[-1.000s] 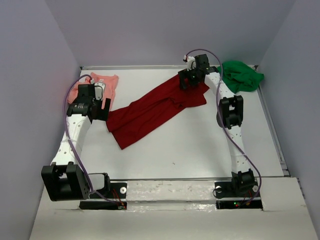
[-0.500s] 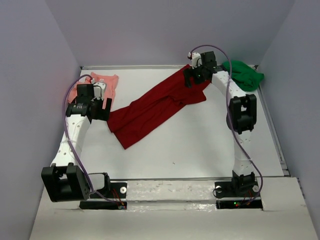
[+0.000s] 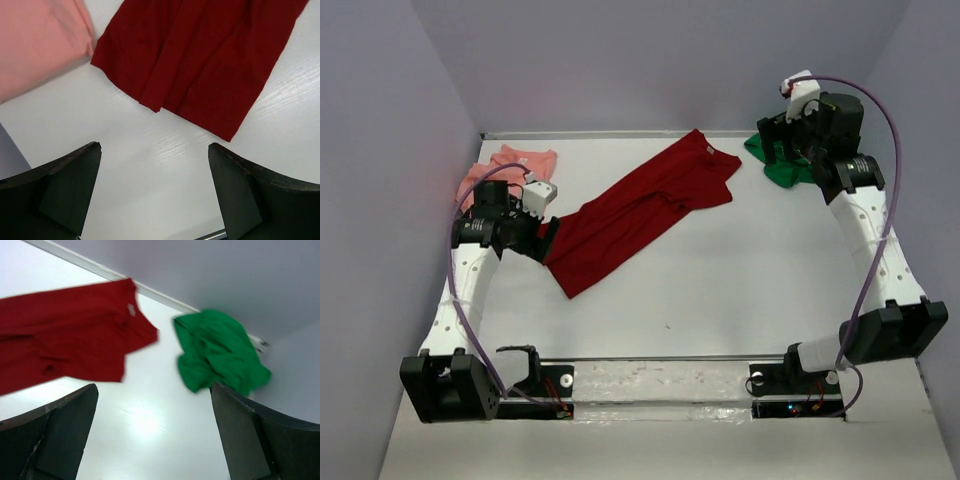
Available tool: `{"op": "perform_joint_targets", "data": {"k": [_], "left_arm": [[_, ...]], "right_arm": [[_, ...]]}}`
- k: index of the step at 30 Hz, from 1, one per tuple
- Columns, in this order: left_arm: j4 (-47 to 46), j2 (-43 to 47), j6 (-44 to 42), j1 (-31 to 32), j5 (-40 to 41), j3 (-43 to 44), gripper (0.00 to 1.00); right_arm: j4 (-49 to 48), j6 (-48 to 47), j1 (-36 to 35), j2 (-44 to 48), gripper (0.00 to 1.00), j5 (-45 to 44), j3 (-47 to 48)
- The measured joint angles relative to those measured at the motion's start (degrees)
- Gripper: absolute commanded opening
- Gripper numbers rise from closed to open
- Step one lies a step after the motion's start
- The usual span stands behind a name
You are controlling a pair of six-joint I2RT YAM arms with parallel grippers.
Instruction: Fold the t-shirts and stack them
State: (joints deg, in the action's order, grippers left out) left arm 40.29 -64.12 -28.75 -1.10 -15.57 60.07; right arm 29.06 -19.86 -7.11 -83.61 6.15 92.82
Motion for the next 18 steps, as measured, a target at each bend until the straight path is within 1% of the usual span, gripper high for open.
{"op": "perform_joint_targets", "data": {"k": [3, 4, 10, 14, 18], "left_arm": [[1.77, -2.82, -4.46, 0.00, -2.45, 0.09, 0.99], [1.95, -3.87, -5.53, 0.04, -2.47, 0.09, 0.99], [1.11, -11.63, -10.47, 0.02, -2.36, -0.46, 0.99], [0.39, -14.40, -13.35, 0.02, -3.61, -1.29, 0.99], [0.22, -16.28, -15.89, 0.02, -4.39, -2.69, 0.99]], "right_arm": [[0.00, -1.01, 2.23, 4.48, 1.00, -2.75, -4.81], [0.09, -1.36, 2.73, 6.49, 1.00, -3.63, -8.02], [2.21, -1.64, 2.86, 11.80, 1.00, -4.76, -20.00], [3.61, -1.62, 2.95, 14.47, 1.00, -5.77, -24.02], [4.52, -1.55, 3.48, 16.68, 1.00, -5.86, -25.42]]}}
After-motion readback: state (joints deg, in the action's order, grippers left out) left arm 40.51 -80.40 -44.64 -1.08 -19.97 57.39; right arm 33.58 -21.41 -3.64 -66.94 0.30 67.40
